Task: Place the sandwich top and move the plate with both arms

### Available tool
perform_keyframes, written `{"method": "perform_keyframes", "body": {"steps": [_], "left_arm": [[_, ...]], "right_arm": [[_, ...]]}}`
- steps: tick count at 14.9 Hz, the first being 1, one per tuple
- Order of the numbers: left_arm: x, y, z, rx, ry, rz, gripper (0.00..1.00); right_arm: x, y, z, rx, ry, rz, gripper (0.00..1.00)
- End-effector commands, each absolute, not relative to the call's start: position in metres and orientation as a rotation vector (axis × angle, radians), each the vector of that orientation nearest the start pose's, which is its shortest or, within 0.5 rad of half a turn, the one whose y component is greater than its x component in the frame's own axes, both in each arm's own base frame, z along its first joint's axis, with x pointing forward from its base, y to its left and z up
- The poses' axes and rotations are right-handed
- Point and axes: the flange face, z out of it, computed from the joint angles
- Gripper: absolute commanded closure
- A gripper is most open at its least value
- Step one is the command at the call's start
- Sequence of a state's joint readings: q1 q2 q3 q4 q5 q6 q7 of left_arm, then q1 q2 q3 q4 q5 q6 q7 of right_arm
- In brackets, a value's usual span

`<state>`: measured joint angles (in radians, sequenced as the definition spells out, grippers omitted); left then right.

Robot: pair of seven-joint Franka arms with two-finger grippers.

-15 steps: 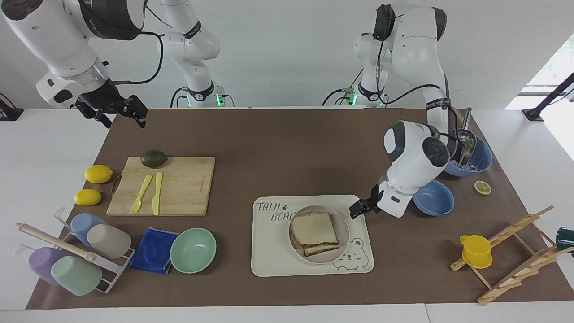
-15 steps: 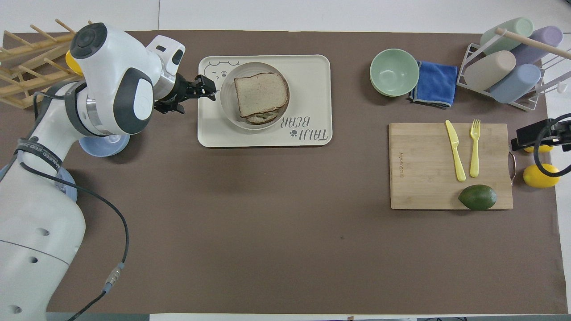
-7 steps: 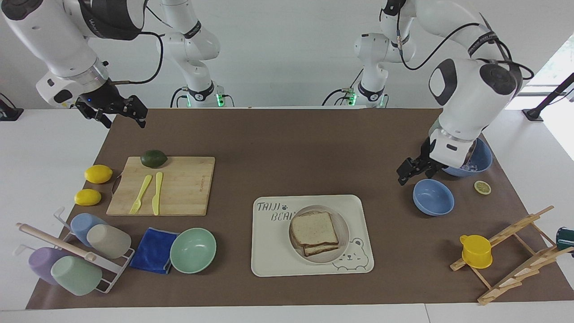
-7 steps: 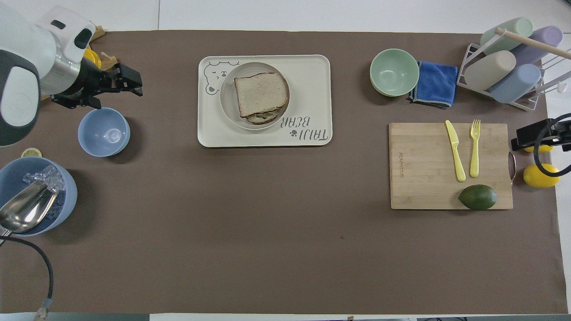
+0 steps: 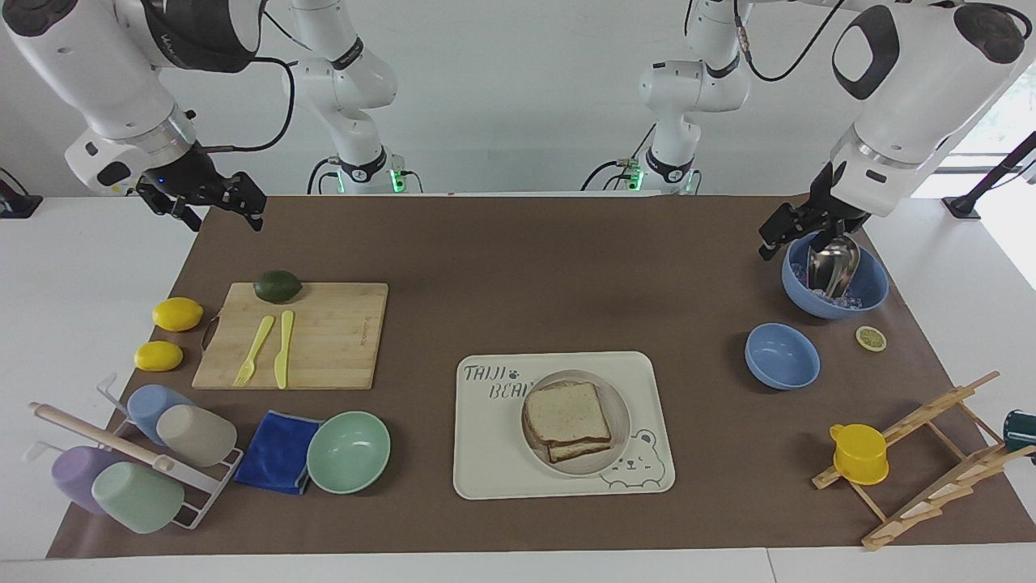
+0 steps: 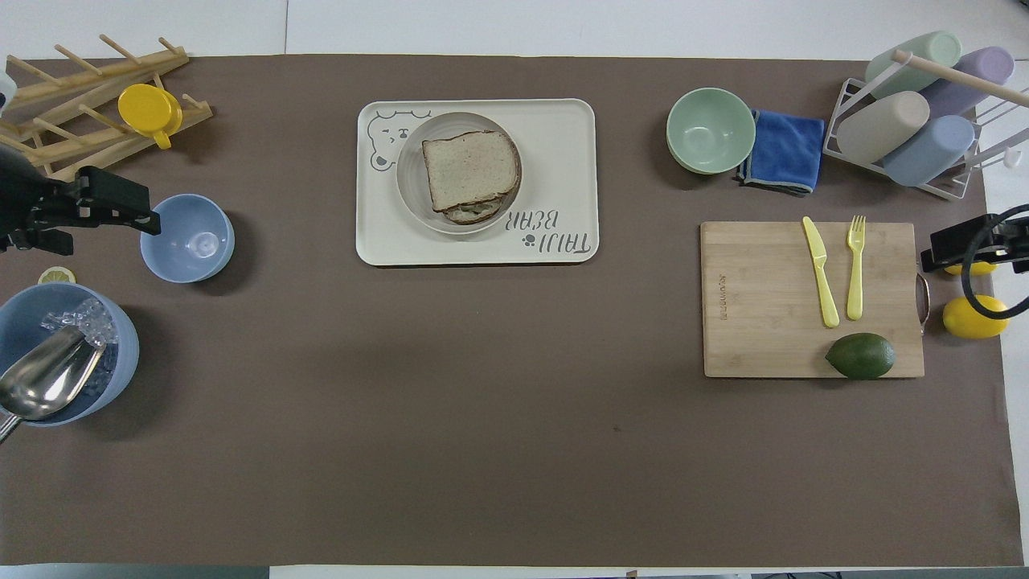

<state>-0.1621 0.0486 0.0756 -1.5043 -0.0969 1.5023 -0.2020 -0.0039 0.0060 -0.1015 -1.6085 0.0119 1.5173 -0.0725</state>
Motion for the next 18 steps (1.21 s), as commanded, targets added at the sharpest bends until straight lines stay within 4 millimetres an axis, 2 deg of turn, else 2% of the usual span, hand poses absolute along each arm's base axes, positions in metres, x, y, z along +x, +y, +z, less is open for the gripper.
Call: {"method": "perform_keyframes", "body": {"steps": [1, 3, 6, 8, 9, 10, 14, 18], "left_arm": [[0.534, -0.052, 0.631, -3.196, -0.156, 0.179, 0.0], [0.525, -0.054, 0.633, -3.188, -0.143, 0.228, 0.0], [0.525, -0.057, 0.627, -3.179, -0.106, 0.21, 0.0], [0.534, -0.052, 0.631, -3.172, 0.051, 0.107, 0.0], [0.535, -0.044, 0.634, -3.173, 0.108, 0.095, 0.0], [0.533, -0.046, 0.635, -3.173, 0.135, 0.104, 0.0], [0.517, -0.051, 0.633, -3.141, 0.127, 0.235, 0.0], [0.527, -0.056, 0.629, -3.134, 0.135, 0.157, 0.0]], "right_arm": [[0.54, -0.057, 0.6, -3.106, 0.031, 0.146, 0.0], [0.54, -0.057, 0.6, -3.106, 0.031, 0.146, 0.0], [0.54, -0.057, 0.601, -3.106, 0.031, 0.144, 0.0], [0.54, -0.057, 0.601, -3.106, 0.031, 0.144, 0.0], [0.54, -0.057, 0.601, -3.106, 0.031, 0.144, 0.0], [0.54, -0.056, 0.601, -3.106, 0.028, 0.144, 0.0], [0.54, -0.057, 0.601, -3.106, 0.031, 0.144, 0.0], [0.54, -0.057, 0.601, -3.106, 0.031, 0.144, 0.0]]}}
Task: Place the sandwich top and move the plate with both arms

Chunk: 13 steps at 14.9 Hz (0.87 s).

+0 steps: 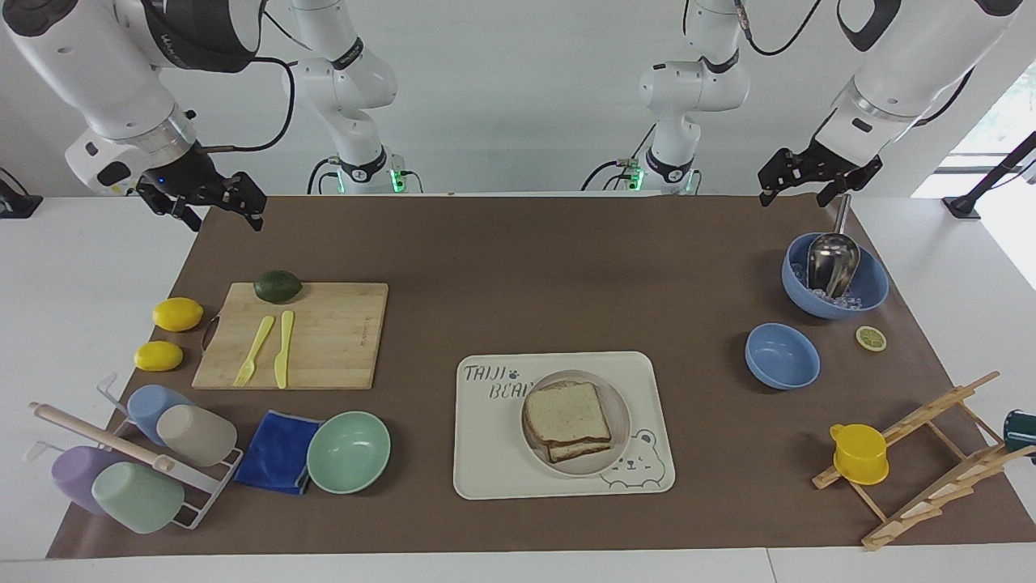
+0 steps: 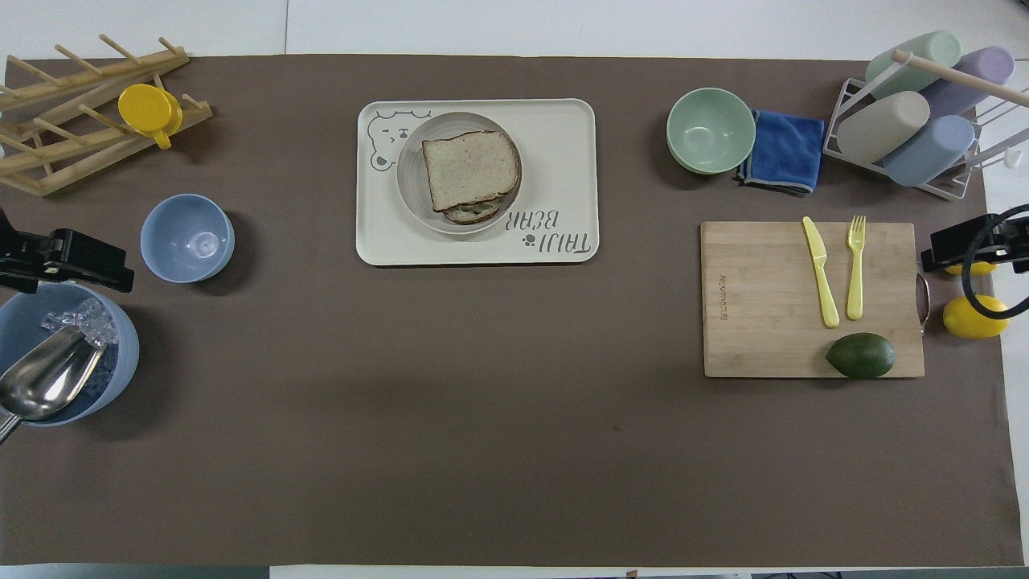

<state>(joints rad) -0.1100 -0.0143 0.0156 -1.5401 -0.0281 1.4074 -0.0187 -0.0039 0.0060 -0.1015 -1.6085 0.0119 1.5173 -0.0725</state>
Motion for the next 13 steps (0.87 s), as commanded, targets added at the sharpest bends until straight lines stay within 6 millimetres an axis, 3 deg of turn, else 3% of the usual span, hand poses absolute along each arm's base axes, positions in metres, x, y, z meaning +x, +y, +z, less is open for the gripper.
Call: {"method": "perform_keyframes", "body": {"steps": [1, 13], "left_arm": [[0.5279, -0.0557, 0.6278, -3.134, 0.135, 0.154, 0.0], [0.5275, -0.0554, 0.6308, -3.142, 0.105, 0.119, 0.0]], "right_arm": [[0.5399, -0.057, 0.6006, -3.106, 0.031, 0.144, 0.0], [0.5399, -0.057, 0.6006, -3.106, 0.031, 0.144, 0.0]]}}
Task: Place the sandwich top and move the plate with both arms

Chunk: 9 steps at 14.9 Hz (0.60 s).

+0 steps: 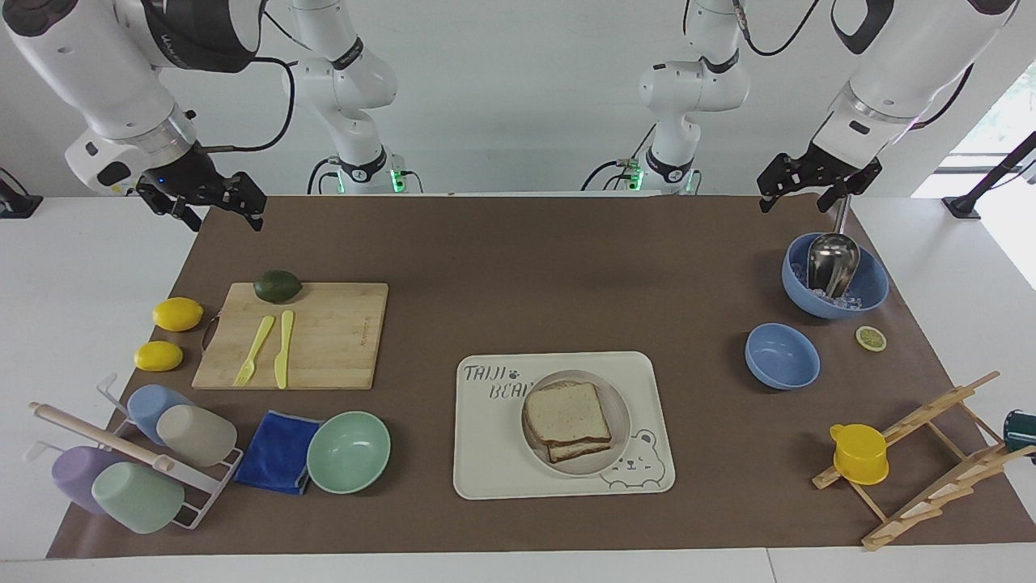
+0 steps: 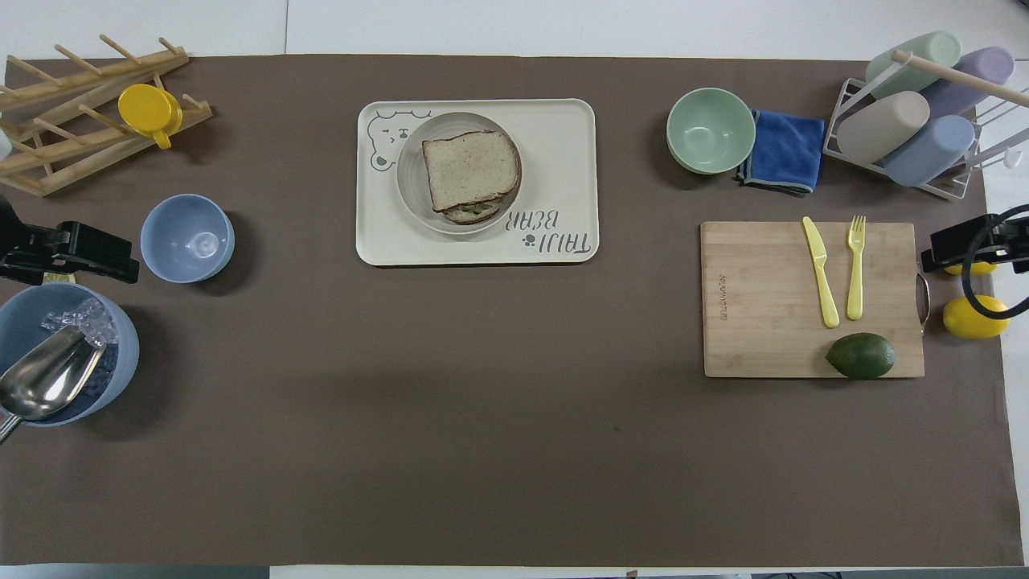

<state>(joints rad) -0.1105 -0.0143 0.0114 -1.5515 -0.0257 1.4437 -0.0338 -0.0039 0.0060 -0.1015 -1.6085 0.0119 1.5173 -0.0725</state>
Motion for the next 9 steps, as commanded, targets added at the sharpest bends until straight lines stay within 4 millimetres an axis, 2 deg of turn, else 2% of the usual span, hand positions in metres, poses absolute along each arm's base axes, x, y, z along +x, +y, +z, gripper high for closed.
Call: {"method": "perform_keyframes", "body": {"steps": [1, 5, 9], "left_arm": [[0.527, -0.0553, 0.6303, -3.142, 0.112, 0.121, 0.0], [0.5273, -0.0529, 0.6302, -3.142, 0.097, 0.121, 0.0], [0.5273, -0.0586, 0.6303, -3.141, 0.105, 0.119, 0.0]], "right_arm": [[0.5399, -0.057, 0.6006, -3.106, 0.031, 0.144, 0.0], [0.5397, -0.057, 0.6005, -3.106, 0.031, 0.146, 0.0], [0.5399, -0.057, 0.6006, -3.106, 0.031, 0.144, 0.0]]}}
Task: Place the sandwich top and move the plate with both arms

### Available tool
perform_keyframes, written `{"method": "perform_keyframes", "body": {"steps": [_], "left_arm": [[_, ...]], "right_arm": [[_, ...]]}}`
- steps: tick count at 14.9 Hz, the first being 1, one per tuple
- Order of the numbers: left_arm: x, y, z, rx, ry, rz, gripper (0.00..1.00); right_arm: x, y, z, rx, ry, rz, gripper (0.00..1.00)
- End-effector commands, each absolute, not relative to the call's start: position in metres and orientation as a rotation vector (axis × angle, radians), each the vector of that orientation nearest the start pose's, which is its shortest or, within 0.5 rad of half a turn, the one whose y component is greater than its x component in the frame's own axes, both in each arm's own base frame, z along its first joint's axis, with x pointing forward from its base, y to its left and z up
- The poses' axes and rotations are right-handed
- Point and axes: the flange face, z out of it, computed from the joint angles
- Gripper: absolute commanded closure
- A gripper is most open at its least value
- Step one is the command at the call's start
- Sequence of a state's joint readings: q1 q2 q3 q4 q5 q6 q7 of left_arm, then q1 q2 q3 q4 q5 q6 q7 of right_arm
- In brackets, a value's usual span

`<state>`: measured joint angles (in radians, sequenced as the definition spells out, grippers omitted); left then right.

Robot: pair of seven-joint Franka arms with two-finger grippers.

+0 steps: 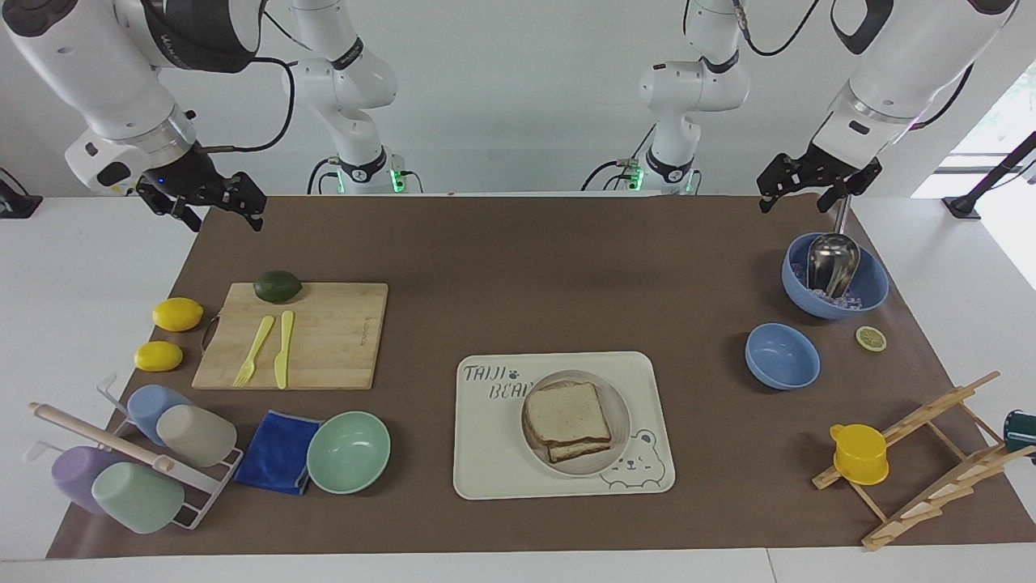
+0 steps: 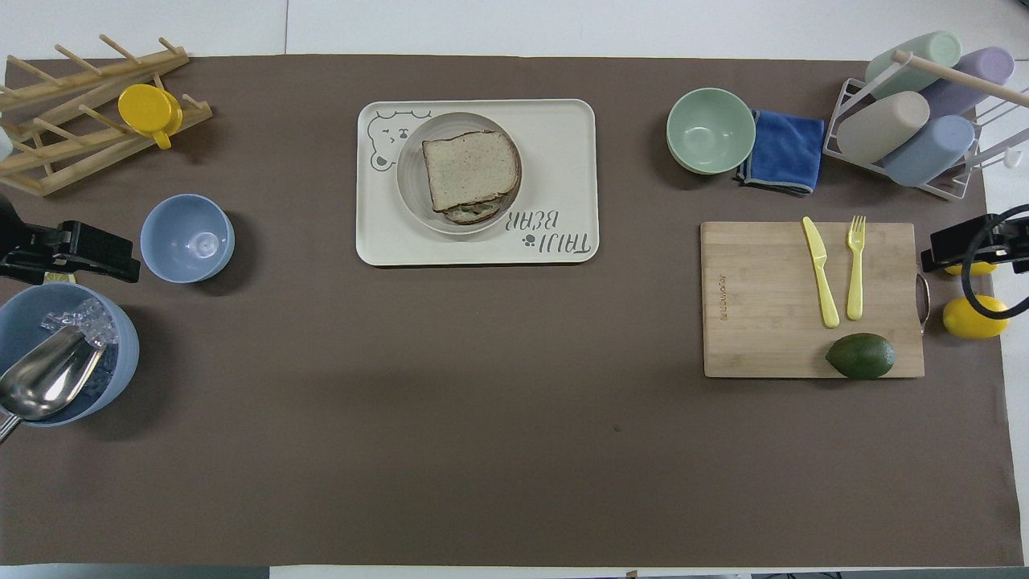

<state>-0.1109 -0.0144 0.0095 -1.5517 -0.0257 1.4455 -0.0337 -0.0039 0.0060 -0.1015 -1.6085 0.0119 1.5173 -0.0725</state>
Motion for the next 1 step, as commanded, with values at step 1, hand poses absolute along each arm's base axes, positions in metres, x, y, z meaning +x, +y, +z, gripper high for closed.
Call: {"method": "perform_keyframes", "body": {"steps": [1], "left_arm": [[0.5275, -0.057, 0.631, -3.142, 0.1, 0.117, 0.0]], "right_arm": [[0.5399, -0.057, 0.6006, -3.106, 0.031, 0.144, 0.0]]}}
